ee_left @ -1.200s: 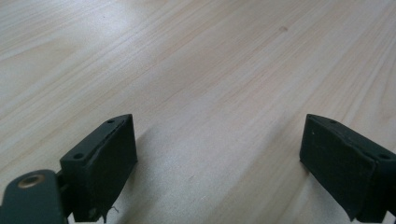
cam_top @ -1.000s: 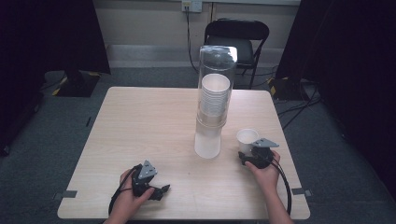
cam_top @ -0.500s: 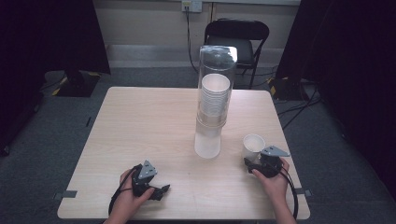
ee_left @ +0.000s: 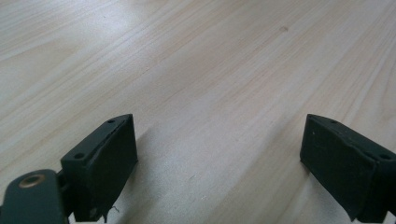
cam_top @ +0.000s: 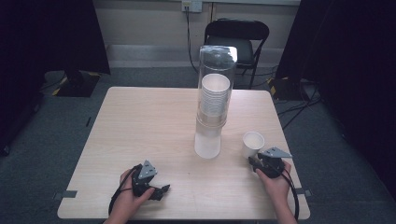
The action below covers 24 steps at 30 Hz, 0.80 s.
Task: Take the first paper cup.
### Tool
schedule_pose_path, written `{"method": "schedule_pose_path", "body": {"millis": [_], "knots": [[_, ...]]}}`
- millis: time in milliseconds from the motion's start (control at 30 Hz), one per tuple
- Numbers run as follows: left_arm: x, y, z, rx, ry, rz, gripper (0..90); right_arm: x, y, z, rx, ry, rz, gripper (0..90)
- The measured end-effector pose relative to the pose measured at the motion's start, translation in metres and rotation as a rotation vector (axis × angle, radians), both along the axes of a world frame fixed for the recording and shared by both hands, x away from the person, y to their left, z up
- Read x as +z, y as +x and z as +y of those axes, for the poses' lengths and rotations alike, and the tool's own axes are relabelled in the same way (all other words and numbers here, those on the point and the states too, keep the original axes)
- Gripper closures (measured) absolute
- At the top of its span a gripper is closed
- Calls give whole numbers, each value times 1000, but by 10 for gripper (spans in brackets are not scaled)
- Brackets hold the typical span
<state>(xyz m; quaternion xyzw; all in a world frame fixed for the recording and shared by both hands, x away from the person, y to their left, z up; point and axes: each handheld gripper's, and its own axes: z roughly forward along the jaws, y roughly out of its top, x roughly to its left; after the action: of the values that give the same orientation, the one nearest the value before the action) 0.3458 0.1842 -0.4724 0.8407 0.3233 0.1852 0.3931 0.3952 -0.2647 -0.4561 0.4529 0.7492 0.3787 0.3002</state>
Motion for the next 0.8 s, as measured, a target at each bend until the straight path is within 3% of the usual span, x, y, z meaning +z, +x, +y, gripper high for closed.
{"method": "schedule_pose_path", "body": {"millis": [67,233,367,433,467,600,800], "knots": [[0,0,0,-2,2,0,104,1,8,5,-1,-21,0,530],[0,0,0,0,0,1,104,2,26,15,-9,-11,0,515],[0,0,0,-1,2,0,104,2,32,21,-24,0,8,432],[0,0,0,-1,1,0,104,3,31,22,-28,-3,9,384],[0,0,0,-2,2,0,104,5,26,23,-32,-1,-5,293],[0,0,0,-3,2,0,104,12,11,25,-22,20,-30,202],[-1,0,0,-4,-8,-4,104,22,-4,35,22,49,-67,196]]}}
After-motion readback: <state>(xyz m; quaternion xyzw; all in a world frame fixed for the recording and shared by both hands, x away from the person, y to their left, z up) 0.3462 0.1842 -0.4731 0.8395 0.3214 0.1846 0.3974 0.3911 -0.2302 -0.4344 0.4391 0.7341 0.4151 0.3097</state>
